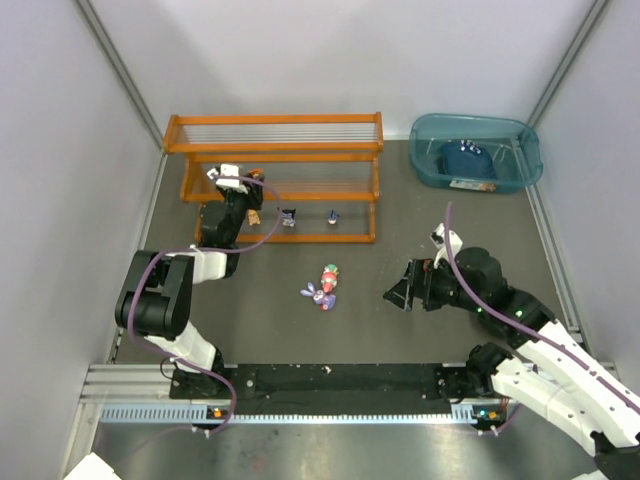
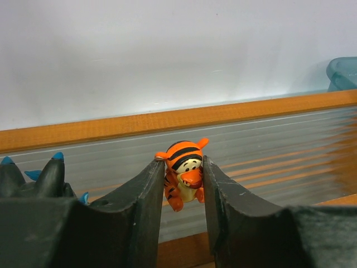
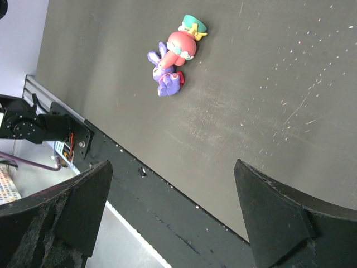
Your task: Place and organize the plastic toys onto the shelf
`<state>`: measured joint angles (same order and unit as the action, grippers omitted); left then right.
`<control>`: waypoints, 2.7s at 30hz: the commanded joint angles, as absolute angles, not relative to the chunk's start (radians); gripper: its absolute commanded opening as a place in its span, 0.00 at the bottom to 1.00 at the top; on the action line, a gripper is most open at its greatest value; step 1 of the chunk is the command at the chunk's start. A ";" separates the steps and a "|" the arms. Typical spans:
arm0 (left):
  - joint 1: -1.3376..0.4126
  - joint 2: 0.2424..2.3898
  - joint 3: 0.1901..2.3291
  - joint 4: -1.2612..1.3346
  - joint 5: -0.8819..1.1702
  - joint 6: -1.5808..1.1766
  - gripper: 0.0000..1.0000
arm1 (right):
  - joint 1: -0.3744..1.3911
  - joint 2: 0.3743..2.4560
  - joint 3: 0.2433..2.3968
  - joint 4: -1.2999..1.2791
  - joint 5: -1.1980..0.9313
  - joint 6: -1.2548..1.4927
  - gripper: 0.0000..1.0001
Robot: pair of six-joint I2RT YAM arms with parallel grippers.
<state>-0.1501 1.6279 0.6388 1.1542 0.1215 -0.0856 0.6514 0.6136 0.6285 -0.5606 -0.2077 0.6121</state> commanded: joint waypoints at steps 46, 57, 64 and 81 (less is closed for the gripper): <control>-0.152 1.425 0.515 1.123 0.146 -0.140 0.63 | 0.635 0.563 0.611 -0.499 -0.233 0.630 0.93; -0.184 1.139 0.408 0.967 0.219 -0.239 0.62 | 0.638 0.549 0.612 -0.497 -0.216 0.652 0.93; -0.265 0.816 0.454 0.492 0.124 -0.343 0.60 | 0.638 0.545 0.606 -0.500 -0.199 0.667 0.93; -0.270 0.560 0.738 -0.284 -0.015 -0.383 0.78 | 0.638 0.701 0.583 -0.381 -0.225 0.650 0.96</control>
